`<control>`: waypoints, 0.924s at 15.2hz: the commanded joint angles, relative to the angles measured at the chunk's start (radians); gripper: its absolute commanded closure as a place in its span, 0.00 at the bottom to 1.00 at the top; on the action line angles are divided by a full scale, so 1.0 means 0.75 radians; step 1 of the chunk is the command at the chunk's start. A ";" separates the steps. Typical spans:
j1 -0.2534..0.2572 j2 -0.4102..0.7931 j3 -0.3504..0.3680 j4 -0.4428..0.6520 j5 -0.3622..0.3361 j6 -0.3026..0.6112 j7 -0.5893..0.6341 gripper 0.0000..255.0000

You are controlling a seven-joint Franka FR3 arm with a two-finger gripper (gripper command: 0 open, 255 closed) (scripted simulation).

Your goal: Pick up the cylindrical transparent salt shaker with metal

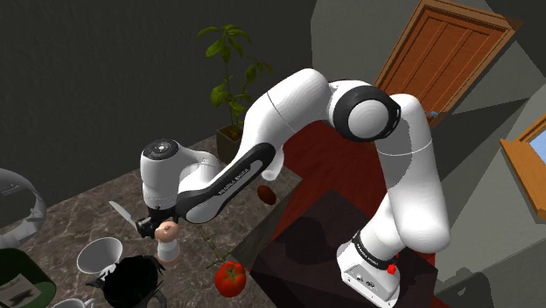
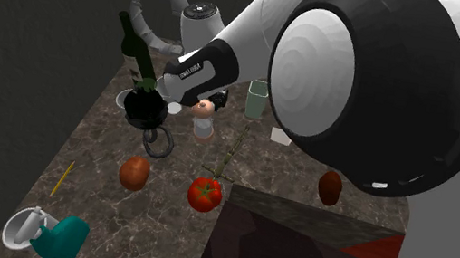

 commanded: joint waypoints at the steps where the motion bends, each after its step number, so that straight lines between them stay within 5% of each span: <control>1: 0.000 0.001 0.000 0.000 0.000 0.000 0.000 1.00; 14: -0.031 -0.095 0.041 -0.024 0.043 -0.072 -0.029 1.00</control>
